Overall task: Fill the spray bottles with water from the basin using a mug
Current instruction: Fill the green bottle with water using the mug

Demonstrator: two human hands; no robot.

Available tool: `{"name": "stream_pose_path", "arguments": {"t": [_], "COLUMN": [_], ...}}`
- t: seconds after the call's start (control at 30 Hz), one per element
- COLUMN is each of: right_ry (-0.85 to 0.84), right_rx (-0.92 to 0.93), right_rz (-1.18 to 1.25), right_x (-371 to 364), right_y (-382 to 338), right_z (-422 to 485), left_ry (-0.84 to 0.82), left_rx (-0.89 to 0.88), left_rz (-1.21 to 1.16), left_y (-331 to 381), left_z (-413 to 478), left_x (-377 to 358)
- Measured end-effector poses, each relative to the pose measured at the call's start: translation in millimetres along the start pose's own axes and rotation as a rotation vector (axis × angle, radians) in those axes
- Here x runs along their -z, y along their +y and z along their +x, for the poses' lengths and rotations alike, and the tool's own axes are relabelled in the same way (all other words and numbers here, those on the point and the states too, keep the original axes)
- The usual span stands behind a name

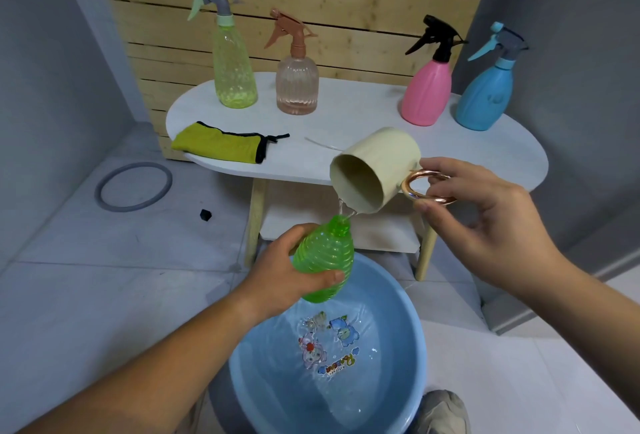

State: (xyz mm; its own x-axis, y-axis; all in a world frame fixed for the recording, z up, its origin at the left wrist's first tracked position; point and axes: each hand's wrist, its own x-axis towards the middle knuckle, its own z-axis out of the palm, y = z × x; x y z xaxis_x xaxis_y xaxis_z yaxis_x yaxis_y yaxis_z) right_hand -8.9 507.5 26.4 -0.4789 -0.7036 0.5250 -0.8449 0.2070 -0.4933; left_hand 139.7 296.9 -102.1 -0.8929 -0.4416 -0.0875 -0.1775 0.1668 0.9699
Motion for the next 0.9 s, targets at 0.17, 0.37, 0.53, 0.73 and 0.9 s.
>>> {"name": "stream_pose_path", "arguments": {"t": [0.17, 0.37, 0.53, 0.73, 0.9], "right_ry": [-0.007, -0.018, -0.025, -0.022, -0.051], "right_rx": [0.029, 0.084, 0.177, 0.262, 0.186], "right_rz": [-0.080, -0.114, -0.151, -0.187, -0.136], "right_x": [-1, -2, -3, -6, -11], "right_y": [5, 4, 3, 5, 8], "right_z": [-1, -1, 0, 0, -2], "left_ry": [0.011, 0.012, 0.012, 0.017, 0.027], "left_rx": [0.005, 0.013, 0.014, -0.005, -0.008], "left_rz": [-0.006, -0.007, -0.008, -0.012, -0.033], "left_y": [-1, -1, -2, -4, -7], "left_z": [0, 0, 1, 4, 4], "left_x": [-1, -1, 0, 0, 0]}}
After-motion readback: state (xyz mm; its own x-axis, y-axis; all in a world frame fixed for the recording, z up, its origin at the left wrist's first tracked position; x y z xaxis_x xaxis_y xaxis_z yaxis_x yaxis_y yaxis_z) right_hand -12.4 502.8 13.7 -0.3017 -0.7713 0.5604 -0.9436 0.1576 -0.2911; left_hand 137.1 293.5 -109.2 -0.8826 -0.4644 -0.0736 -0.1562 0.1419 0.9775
